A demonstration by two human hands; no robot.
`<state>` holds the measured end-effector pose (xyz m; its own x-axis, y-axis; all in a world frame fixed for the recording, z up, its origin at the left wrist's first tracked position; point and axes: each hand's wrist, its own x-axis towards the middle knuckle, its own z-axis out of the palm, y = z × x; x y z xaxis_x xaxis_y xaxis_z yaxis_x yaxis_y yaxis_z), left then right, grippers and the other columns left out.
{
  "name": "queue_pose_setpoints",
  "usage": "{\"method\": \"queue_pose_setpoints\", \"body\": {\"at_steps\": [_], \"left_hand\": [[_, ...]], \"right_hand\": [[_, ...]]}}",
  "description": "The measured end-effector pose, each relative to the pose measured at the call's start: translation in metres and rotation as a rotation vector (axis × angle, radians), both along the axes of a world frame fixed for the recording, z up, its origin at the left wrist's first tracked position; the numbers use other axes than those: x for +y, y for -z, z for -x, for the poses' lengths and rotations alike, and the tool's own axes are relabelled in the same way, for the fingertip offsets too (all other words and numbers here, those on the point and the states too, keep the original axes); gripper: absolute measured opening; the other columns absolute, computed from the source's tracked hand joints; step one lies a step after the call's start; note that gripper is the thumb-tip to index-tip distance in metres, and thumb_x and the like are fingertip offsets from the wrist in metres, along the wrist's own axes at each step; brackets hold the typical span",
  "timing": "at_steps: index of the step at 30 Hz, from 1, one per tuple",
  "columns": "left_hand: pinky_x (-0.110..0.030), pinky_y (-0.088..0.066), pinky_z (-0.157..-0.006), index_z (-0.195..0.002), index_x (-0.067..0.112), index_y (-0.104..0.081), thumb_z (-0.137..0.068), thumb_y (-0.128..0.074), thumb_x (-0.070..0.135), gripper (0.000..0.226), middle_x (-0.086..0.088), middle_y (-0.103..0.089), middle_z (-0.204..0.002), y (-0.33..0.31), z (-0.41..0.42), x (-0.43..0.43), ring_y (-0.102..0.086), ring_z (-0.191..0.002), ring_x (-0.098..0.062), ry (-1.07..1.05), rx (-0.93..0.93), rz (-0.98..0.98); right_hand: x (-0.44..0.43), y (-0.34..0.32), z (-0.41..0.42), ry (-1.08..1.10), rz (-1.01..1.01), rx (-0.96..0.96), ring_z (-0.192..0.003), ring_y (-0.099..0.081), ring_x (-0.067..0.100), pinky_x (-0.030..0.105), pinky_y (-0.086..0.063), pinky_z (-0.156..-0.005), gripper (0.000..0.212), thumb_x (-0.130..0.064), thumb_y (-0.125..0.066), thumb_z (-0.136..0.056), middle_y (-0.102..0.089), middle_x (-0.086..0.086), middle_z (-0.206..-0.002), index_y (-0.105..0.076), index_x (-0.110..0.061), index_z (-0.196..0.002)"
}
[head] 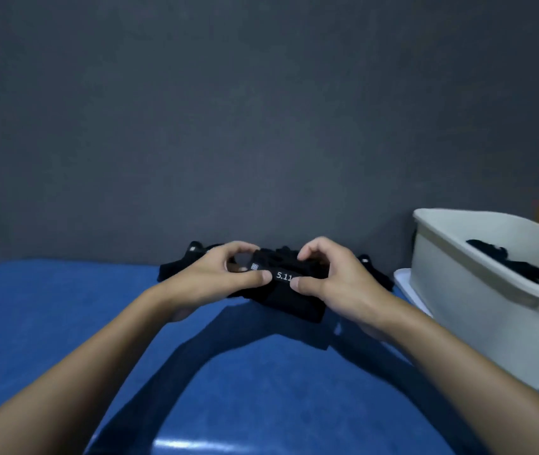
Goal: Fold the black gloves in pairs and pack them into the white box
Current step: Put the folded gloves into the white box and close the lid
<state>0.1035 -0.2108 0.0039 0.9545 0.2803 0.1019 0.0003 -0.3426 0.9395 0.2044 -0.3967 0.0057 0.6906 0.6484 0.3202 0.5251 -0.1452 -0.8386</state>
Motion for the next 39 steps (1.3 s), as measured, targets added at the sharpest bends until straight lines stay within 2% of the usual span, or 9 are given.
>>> {"method": "queue_pose_setpoints", "body": {"at_steps": [4, 7, 11, 14, 23, 27, 30, 35, 39], "left_hand": [[-0.030, -0.060, -0.071, -0.115, 0.017, -0.066, -0.084, -0.076, 0.008, 0.034, -0.009, -0.076, -0.097, -0.044, -0.023, -0.044, -0.073, -0.083, -0.018, 0.075, -0.155, 0.058], [-0.035, -0.060, -0.067, -0.108, 0.013, -0.069, -0.081, -0.078, 0.005, 0.030, -0.007, -0.075, -0.091, -0.078, -0.051, -0.078, -0.070, -0.078, -0.017, 0.108, -0.296, 0.014], [-0.030, -0.058, -0.056, -0.099, 0.017, -0.070, -0.082, -0.078, 0.006, 0.022, -0.002, -0.068, -0.083, -0.113, -0.094, -0.131, -0.066, -0.067, -0.012, 0.196, -0.387, 0.008], [-0.028, -0.056, -0.056, -0.101, 0.014, -0.070, -0.083, -0.077, 0.007, 0.021, -0.003, -0.069, -0.083, -0.126, -0.125, -0.172, -0.067, -0.066, -0.011, 0.263, -0.358, -0.003], [-0.041, -0.063, -0.075, -0.113, 0.005, -0.066, -0.083, -0.076, 0.004, 0.031, -0.011, -0.070, -0.097, -0.114, -0.212, -0.248, -0.070, -0.086, -0.023, 0.407, -0.134, 0.014], [-0.032, -0.059, -0.065, -0.109, 0.008, -0.069, -0.082, -0.077, 0.004, 0.028, -0.007, -0.071, -0.094, -0.102, -0.237, -0.264, -0.072, -0.080, -0.018, 0.436, -0.066, -0.013], [-0.032, -0.058, -0.064, -0.106, 0.012, -0.069, -0.083, -0.077, 0.005, 0.025, -0.006, -0.072, -0.092, -0.098, -0.249, -0.268, -0.073, -0.078, -0.018, 0.451, -0.029, 0.034], [-0.038, -0.059, -0.074, -0.105, 0.015, -0.070, -0.086, -0.074, 0.005, 0.022, -0.007, -0.073, -0.094, -0.094, -0.255, -0.271, -0.071, -0.081, -0.022, 0.528, 0.028, 0.114], [-0.037, -0.059, -0.076, -0.106, 0.015, -0.070, -0.085, -0.073, 0.003, 0.024, -0.006, -0.073, -0.096, -0.092, -0.251, -0.268, -0.071, -0.089, -0.021, 0.610, 0.082, 0.058]], "right_hand": [[-0.045, -0.032, -0.007, 0.089, -0.082, -0.109, -0.071, -0.054, 0.013, 0.037, -0.049, -0.068, 0.027, -0.015, -0.077, -0.075, -0.061, -0.003, -0.081, -0.053, -0.021, -0.085], [-0.078, -0.054, -0.011, 0.176, -0.179, -0.159, -0.065, -0.052, 0.016, 0.041, -0.048, -0.061, 0.027, -0.017, -0.077, -0.077, -0.059, 0.001, -0.078, -0.051, -0.016, -0.085], [-0.129, -0.080, -0.021, 0.319, -0.287, -0.233, -0.059, -0.049, 0.015, 0.027, -0.041, -0.053, 0.025, -0.019, -0.074, -0.081, -0.056, 0.001, -0.073, -0.052, -0.011, -0.085], [-0.168, -0.089, -0.037, 0.440, -0.273, -0.257, -0.061, -0.054, 0.025, 0.032, -0.044, -0.055, 0.025, -0.025, -0.074, -0.081, -0.064, 0.010, -0.082, -0.054, -0.012, -0.088], [-0.257, -0.065, -0.079, 0.703, 0.004, -0.237, -0.068, -0.059, 0.013, 0.034, -0.049, -0.068, 0.014, -0.033, -0.066, -0.087, -0.063, -0.007, -0.093, -0.056, -0.026, -0.095], [-0.278, -0.058, -0.086, 0.810, 0.189, -0.309, -0.085, -0.059, 0.013, 0.049, -0.046, -0.092, 0.009, -0.033, -0.060, -0.091, -0.058, -0.017, -0.090, -0.057, -0.031, -0.100], [-0.288, -0.053, -0.088, 0.812, 0.181, -0.251, -0.090, -0.057, 0.013, 0.047, -0.044, -0.096, 0.003, -0.028, -0.059, -0.093, -0.057, -0.019, -0.088, -0.059, -0.031, -0.094], [-0.293, -0.049, -0.089, 0.787, 0.111, -0.220, -0.089, -0.058, 0.011, 0.034, -0.048, -0.079, 0.005, -0.027, -0.060, -0.092, -0.060, -0.017, -0.090, -0.062, -0.031, -0.092], [-0.293, -0.051, -0.089, 0.759, 0.152, -0.217, -0.098, -0.057, 0.013, 0.045, -0.045, -0.097, 0.011, -0.030, -0.059, -0.092, -0.059, -0.019, -0.095, -0.062, -0.033, -0.102]]}}
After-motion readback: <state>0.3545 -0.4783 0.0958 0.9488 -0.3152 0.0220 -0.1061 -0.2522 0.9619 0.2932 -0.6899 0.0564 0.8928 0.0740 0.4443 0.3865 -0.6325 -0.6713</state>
